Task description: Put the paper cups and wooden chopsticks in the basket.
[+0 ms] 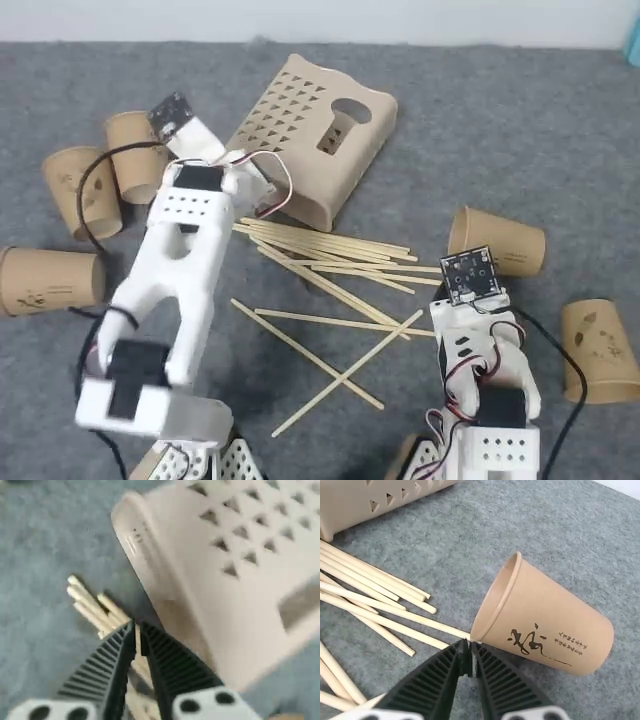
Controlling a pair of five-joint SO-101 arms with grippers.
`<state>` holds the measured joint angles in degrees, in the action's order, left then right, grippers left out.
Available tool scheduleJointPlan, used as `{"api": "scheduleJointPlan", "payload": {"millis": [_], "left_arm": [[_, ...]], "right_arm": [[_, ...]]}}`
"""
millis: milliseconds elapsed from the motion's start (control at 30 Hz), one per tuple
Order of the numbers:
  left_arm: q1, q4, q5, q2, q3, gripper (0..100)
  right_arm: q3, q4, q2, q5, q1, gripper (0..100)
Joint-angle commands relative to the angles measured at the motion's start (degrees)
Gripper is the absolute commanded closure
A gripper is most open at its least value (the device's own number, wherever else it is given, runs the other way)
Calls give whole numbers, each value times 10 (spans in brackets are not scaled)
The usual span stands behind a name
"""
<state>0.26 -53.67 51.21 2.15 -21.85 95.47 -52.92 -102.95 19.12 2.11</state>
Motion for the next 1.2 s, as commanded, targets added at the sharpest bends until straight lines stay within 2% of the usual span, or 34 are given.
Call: {"api": "scheduleJointPlan", "payload": {"millis": [0, 233, 367, 633, 700, 833, 1000, 1167], "left_arm": [[-10, 81, 27, 33, 27, 989], [-12, 222, 33, 70, 28, 988], [-40, 275, 33, 94, 51, 988], [-113, 280, 30, 221, 210, 988], [-115, 253, 28, 237, 240, 988], [-98, 148, 2, 232, 296, 987], [-64, -21, -2, 178, 345, 987], [-33, -139, -2, 114, 345, 987]], "right_arm": [[8, -5, -9, 9, -2, 989], [8, -4, -9, 9, -2, 989], [8, -1, -9, 9, -2, 989], [8, 0, -9, 9, -2, 989], [8, 0, -9, 9, -2, 989], [8, 1, -9, 15, 0, 989], [9, -3, -9, 55, 13, 989], [9, -4, -9, 58, 13, 989]]}}
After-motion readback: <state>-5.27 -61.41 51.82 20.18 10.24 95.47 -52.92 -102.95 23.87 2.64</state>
